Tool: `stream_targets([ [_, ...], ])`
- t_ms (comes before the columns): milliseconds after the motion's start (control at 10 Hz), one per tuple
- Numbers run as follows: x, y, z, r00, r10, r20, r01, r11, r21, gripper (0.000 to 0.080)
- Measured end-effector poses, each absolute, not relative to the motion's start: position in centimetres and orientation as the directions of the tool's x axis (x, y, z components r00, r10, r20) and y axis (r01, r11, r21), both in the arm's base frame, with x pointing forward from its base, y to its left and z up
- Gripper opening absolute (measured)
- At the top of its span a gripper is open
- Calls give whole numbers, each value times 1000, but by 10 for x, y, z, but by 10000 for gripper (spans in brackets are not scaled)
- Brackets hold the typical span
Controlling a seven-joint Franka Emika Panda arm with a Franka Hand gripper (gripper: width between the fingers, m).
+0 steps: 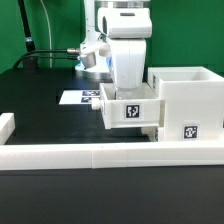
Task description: Assemble drawer
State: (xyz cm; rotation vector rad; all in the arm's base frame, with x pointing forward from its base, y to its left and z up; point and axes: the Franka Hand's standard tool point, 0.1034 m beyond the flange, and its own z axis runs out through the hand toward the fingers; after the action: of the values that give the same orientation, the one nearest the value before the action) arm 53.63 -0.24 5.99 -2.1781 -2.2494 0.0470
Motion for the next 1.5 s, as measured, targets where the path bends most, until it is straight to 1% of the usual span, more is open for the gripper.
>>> stream_targets([
  [500, 535, 10, 58, -27, 1000, -9, 999, 27, -32, 41],
  [1300, 536, 30, 57, 48, 999, -2, 998, -48, -30, 41],
  [1400, 536, 30, 57, 49, 999, -2, 998, -49, -30, 99],
  [1500, 535, 29, 57, 50, 999, -2, 998, -50, -31, 99],
])
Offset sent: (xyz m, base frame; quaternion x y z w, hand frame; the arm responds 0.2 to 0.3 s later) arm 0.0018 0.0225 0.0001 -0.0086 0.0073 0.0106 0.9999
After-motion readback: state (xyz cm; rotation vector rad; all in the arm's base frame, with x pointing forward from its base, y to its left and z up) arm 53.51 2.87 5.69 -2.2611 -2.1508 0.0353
